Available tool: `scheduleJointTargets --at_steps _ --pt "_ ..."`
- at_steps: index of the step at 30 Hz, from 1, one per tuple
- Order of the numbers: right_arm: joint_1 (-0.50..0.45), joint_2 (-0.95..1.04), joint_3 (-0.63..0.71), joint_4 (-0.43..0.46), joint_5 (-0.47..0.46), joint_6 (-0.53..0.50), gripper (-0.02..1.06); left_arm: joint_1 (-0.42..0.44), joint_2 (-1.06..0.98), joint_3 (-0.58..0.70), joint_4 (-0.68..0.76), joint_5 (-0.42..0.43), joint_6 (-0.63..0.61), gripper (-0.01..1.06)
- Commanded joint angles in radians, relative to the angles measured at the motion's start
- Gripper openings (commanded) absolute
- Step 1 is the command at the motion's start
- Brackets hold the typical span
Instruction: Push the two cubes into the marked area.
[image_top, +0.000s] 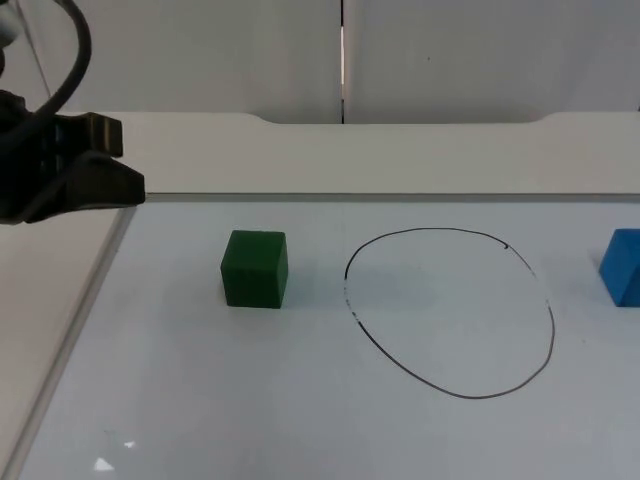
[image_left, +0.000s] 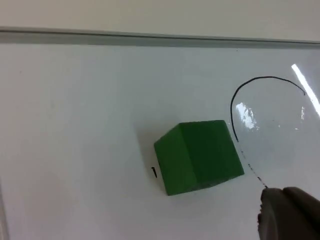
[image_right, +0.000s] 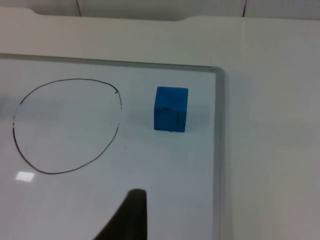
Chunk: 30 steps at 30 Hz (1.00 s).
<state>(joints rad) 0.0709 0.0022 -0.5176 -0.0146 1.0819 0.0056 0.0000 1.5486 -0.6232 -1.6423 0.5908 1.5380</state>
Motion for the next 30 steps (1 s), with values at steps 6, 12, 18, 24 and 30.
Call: scheduleJointTargets --at_steps 6,12,18,24,30 --pt "-0.006 -0.002 0.003 0.000 -0.003 0.001 1.05 0.000 0.072 -0.032 -0.026 -0.005 0.010 0.01" --pt "-0.006 -0.002 0.003 0.000 -0.003 0.001 1.05 0.000 0.082 -0.034 -0.042 -0.032 0.034 0.01" --pt "-0.006 -0.002 0.003 0.000 -0.003 0.001 1.05 0.000 0.086 -0.039 -0.051 -0.046 0.047 0.01" --pt "-0.006 -0.002 0.003 0.002 -0.003 -0.006 1.05 0.000 0.101 -0.039 -0.069 -0.048 0.061 0.01" --pt "-0.006 -0.002 0.003 0.002 -0.003 -0.006 1.05 0.000 0.125 -0.039 -0.102 -0.048 0.087 0.01"
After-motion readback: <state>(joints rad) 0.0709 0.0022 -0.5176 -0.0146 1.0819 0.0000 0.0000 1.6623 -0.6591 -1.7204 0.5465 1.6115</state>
